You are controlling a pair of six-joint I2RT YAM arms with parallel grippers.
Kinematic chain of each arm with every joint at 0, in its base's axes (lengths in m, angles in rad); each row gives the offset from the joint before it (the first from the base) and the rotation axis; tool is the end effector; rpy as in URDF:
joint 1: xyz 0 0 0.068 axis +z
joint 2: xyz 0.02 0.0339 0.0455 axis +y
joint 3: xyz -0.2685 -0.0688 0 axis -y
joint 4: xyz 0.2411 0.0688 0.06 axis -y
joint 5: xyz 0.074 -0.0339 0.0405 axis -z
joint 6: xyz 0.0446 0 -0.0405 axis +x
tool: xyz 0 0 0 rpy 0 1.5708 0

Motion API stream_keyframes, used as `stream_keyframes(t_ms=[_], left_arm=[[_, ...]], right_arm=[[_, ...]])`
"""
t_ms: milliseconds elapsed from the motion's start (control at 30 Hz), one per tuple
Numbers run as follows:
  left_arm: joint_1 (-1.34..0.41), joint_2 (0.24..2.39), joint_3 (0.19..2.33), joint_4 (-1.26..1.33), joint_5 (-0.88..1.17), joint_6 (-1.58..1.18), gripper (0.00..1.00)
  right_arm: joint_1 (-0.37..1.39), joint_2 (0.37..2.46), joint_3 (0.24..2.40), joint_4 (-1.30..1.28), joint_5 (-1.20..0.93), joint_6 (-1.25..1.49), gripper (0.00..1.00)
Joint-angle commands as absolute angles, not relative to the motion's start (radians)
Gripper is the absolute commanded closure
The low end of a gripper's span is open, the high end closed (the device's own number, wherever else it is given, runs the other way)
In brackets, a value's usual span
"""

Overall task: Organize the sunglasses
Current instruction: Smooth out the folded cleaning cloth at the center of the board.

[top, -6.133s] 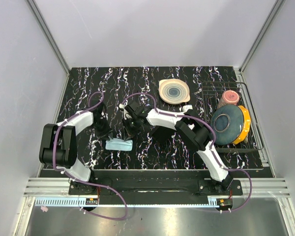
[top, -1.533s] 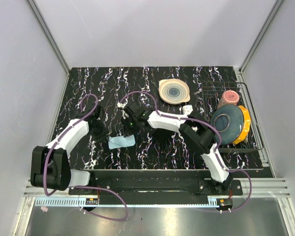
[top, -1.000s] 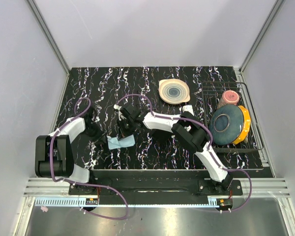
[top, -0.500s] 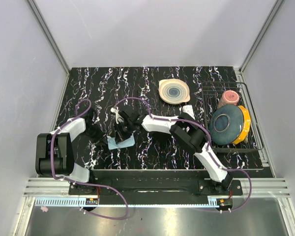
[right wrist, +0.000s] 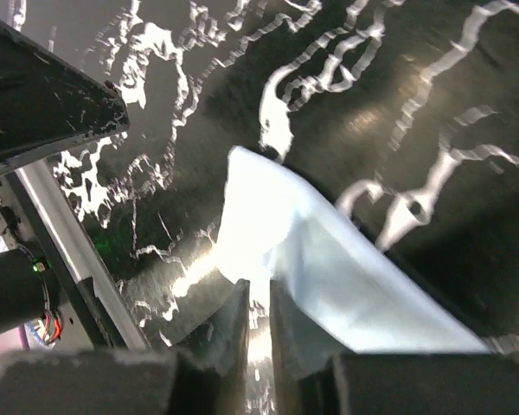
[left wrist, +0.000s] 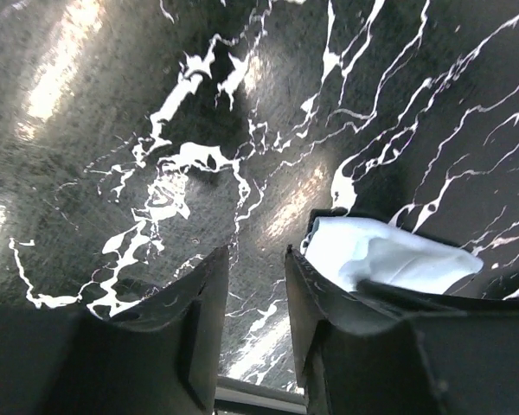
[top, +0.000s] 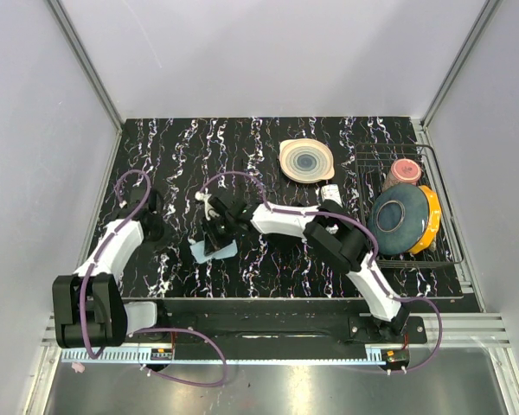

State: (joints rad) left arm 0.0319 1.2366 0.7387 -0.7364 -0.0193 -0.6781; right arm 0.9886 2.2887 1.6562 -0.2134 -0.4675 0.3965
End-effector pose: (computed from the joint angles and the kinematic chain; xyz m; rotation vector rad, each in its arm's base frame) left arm 0.2114 0.0076 0.1928 -0.9824 2.6367 -0.1260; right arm 0.2593 0.4304 0.1364 -1.0009 2.4622 1.1260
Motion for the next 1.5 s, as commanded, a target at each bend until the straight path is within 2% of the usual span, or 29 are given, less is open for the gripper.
stream_keyframes(t_ms=[0,67,167,367,533,700,1100,1467], left_arm=[[0.034,1.226,0.693,-0.687,0.090,-0.644,0.61],[0.023,1.239,0.689,-0.681,0.110,-0.640,0.57],[0.005,1.267,0.689,-0.663,0.136,-0.634,0.51],[-0.046,1.334,0.693,-0.647,0.130,-0.637,0.43],[-0.061,1.374,0.701,-0.646,0.112,-0.635,0.42],[-0.067,1.384,0.706,-0.653,0.101,-0.637,0.43],[-0.069,1.387,0.709,-0.653,0.098,-0.634,0.44],[-0.071,1.378,0.709,-0.658,0.095,-0.632,0.43]], right_arm=[[0.965,2.129,1.608,-0.275,-0.218,0.422,0.75],[0.953,2.077,1.580,-0.290,-0.161,0.426,0.63],[0.946,2.039,1.568,-0.351,-0.077,0.422,0.53],[0.942,2.042,1.594,-0.442,-0.032,0.423,0.48],[0.942,2.120,1.655,-0.526,-0.057,0.403,0.46],[0.943,2.163,1.681,-0.549,-0.089,0.397,0.50],[0.942,2.238,1.707,-0.594,-0.144,0.408,0.66],[0.963,2.299,1.789,-0.690,-0.062,0.416,0.74]])
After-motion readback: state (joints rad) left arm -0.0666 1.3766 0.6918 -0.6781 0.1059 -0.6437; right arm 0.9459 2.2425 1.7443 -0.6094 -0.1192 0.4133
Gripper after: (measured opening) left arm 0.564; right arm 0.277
